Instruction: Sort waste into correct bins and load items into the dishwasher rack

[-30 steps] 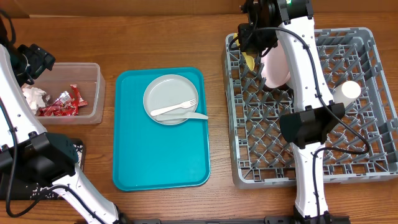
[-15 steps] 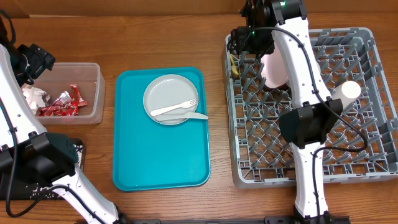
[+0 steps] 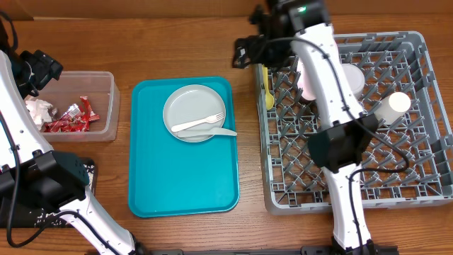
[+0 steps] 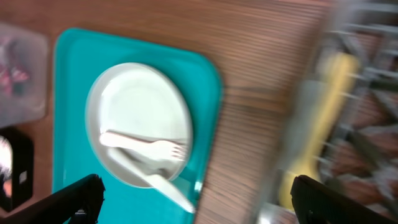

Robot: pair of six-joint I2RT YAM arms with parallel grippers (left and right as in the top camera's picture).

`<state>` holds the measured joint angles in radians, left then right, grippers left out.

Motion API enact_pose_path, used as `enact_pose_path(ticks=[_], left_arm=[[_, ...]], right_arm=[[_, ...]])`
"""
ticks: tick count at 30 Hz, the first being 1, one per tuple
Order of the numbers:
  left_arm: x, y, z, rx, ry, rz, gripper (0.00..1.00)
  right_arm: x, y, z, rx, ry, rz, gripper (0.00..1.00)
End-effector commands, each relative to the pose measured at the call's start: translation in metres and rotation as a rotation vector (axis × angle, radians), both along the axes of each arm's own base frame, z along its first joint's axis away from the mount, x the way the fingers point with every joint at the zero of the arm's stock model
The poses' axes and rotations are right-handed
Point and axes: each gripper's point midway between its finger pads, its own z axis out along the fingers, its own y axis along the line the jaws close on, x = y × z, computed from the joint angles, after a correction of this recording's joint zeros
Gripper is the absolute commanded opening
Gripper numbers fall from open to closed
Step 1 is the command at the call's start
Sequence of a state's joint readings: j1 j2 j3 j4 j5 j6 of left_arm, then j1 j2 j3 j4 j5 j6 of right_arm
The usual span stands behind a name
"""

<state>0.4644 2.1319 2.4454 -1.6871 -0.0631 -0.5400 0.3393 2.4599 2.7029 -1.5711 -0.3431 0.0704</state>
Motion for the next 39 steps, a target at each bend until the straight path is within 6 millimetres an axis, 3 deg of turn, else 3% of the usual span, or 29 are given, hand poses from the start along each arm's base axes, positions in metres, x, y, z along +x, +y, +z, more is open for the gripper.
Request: enact_pose_path(ticks=[1, 7, 10, 13, 19, 28, 34, 39], left_arm=[[-0.001, -0.004, 0.014, 0.018, -0.031, -0.028, 1.00], [-0.001, -0.004, 0.014, 0.018, -0.031, -0.028, 1.00], [-0.001, -0.004, 0.014, 0.018, -0.031, -0.028, 1.00], [-0.001, -0.005, 0.014, 0.018, -0.031, -0.028, 1.00], [-0.001, -0.004, 0.014, 0.018, -0.031, -0.028, 1.00], [-0.001, -0.005, 0.014, 0.018, -0.031, -0.028, 1.00], [-0.001, -0.004, 0.014, 0.018, -0.031, -0.028, 1.00], [-0.001, -0.004, 0.014, 0.018, -0.031, -0.028, 1.00]], right_arm=[[-0.026, 0.054, 0.022, 0.025, -0.101, 0.201, 1.00], [-0.049, 0.092, -0.039, -0.194, -0.163, 0.472, 1.00], [-0.078, 0.113, -0.083, -0.237, -0.131, 0.663, 0.99], [-0.091, 0.113, -0.117, -0.334, -0.119, 0.731, 0.98], [-0.096, 0.108, -0.151, -0.375, -0.115, 0.790, 0.95], [-0.090, 0.113, -0.158, -0.363, -0.146, 0.780, 0.86], [-0.090, 0.113, -0.158, -0.362, -0.145, 0.772, 0.63], [-0.091, 0.112, -0.156, -0.363, -0.133, 0.748, 0.57]])
